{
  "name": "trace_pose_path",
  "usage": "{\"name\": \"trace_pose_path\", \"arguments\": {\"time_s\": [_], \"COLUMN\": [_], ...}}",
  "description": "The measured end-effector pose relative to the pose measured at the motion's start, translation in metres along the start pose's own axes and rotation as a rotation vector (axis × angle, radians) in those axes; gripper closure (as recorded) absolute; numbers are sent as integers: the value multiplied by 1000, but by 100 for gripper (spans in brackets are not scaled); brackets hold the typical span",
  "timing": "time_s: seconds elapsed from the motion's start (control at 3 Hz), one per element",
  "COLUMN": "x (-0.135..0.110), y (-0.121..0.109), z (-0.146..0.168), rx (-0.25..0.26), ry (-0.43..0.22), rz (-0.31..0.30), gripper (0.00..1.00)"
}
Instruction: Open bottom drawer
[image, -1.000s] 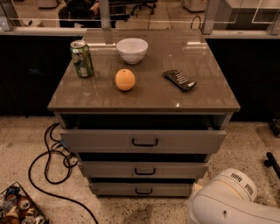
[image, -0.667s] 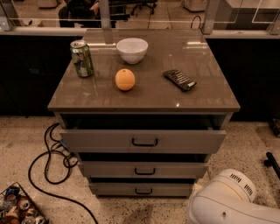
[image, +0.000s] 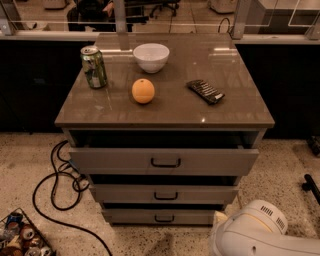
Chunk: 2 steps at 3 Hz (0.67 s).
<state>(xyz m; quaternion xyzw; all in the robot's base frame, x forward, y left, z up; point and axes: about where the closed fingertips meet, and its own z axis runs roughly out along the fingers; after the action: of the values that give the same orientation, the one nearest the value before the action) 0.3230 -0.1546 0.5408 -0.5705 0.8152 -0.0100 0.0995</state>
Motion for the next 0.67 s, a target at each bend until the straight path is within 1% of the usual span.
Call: {"name": "trace_pose_path", "arguments": {"time_s": [0.33,0.67], "x": [-12,-26], "y": [5,6], "z": [37,76], "rx": [-11,-38], "ry": [-99,-184], "rz": [-40,-88], "gripper": [0,0]}}
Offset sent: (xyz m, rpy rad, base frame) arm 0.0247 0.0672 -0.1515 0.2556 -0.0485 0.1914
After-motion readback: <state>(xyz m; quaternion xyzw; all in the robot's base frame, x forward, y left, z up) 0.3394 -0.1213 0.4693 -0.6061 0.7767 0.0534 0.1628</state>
